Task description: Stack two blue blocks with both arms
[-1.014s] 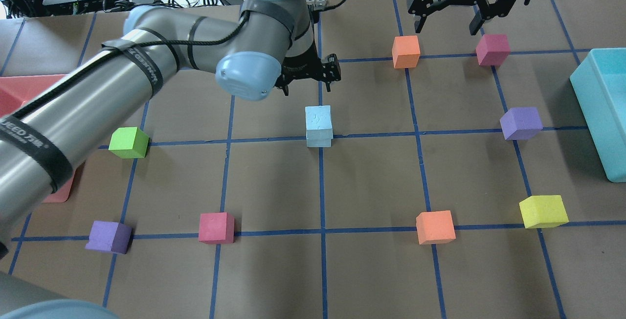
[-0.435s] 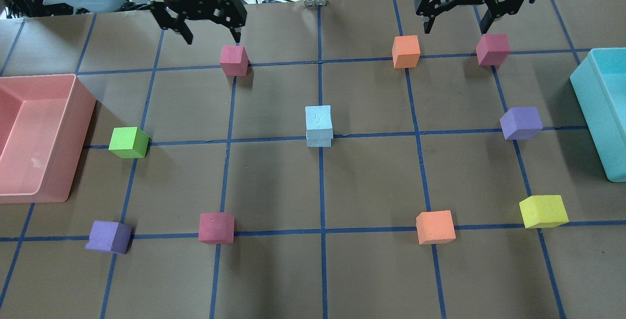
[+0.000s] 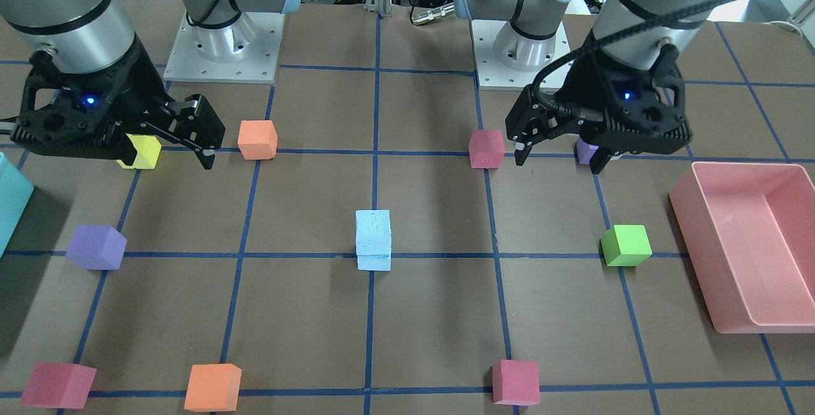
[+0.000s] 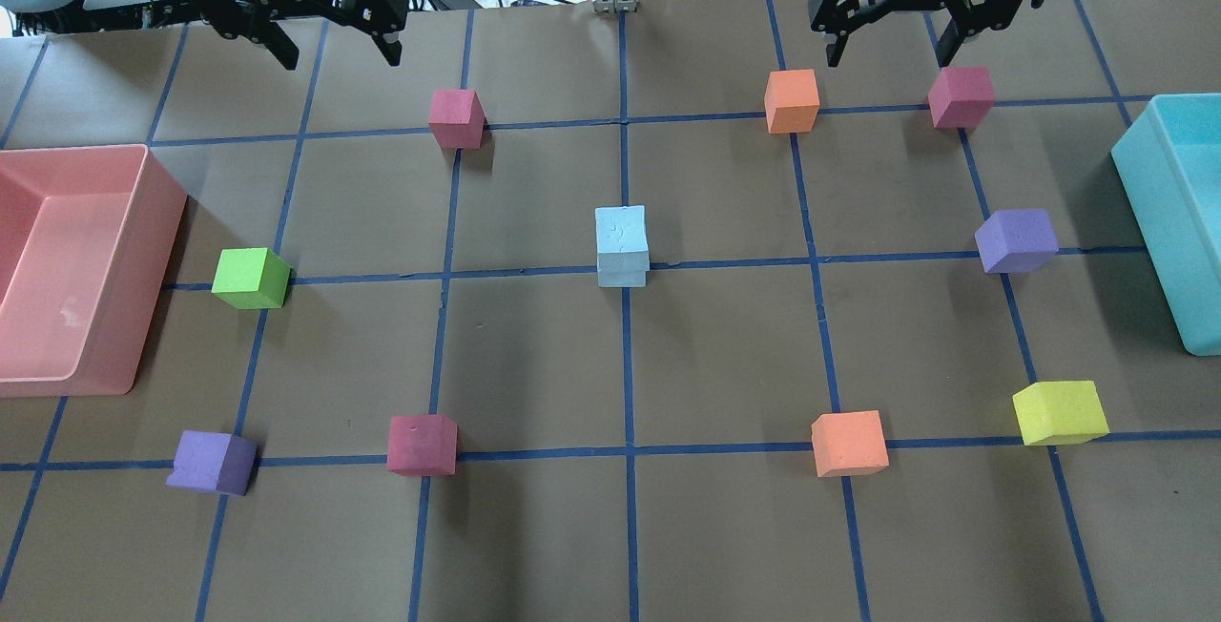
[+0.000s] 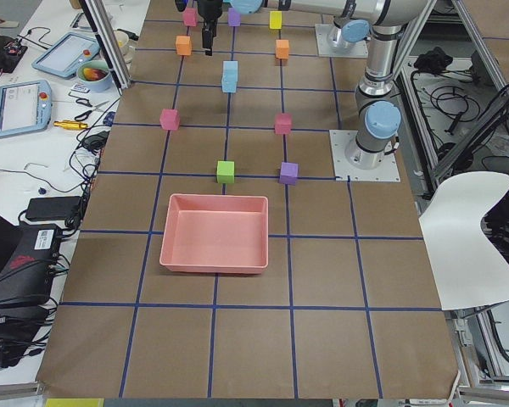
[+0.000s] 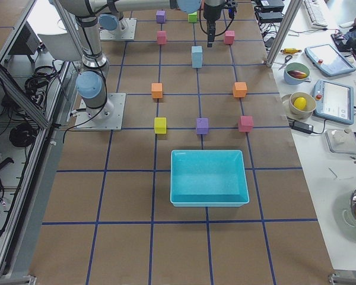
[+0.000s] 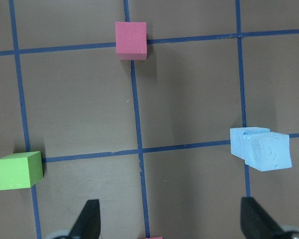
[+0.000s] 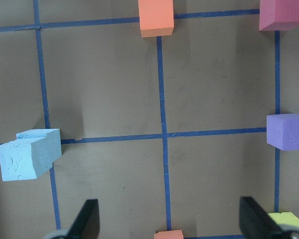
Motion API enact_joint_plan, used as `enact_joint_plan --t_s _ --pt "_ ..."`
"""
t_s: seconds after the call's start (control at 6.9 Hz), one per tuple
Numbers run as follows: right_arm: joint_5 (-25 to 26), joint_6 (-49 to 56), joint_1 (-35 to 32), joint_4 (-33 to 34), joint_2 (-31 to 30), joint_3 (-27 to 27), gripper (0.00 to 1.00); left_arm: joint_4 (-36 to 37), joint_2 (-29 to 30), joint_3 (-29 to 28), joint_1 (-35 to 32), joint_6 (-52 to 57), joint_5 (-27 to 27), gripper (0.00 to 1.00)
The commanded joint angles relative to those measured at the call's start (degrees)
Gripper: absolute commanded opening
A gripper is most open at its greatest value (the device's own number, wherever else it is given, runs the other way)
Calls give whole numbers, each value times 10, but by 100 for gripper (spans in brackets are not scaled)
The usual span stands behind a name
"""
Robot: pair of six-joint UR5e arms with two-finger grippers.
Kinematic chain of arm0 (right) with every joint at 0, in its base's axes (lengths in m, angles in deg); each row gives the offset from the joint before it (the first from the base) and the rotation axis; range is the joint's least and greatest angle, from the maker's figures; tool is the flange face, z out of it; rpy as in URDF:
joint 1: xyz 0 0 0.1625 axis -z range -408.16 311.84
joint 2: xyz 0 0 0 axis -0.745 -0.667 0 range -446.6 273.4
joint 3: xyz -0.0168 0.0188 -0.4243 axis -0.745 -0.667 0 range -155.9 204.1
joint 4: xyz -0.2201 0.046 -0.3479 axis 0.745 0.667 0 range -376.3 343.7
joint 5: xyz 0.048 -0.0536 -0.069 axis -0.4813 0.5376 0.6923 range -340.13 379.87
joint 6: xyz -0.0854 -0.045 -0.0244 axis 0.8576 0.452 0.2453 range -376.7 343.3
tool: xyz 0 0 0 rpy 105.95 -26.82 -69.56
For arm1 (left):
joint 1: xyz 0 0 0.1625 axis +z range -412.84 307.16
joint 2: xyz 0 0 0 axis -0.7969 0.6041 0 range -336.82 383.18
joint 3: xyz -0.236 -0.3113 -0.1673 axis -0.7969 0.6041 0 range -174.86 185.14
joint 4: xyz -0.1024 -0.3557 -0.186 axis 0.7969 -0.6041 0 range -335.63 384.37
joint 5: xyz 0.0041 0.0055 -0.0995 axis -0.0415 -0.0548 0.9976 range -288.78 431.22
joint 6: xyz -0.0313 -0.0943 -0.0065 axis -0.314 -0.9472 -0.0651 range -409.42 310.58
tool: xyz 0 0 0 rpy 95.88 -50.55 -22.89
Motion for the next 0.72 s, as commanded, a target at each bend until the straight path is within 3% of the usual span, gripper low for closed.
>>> enact_joint_plan --t_s 0.0,0.58 --pt "0 3 0 0 0 0 100 20 -23 45 6 3 -13 100" --pt "2 0 -1 -1 7 -4 100 17 -28 40 6 -7 -48 100"
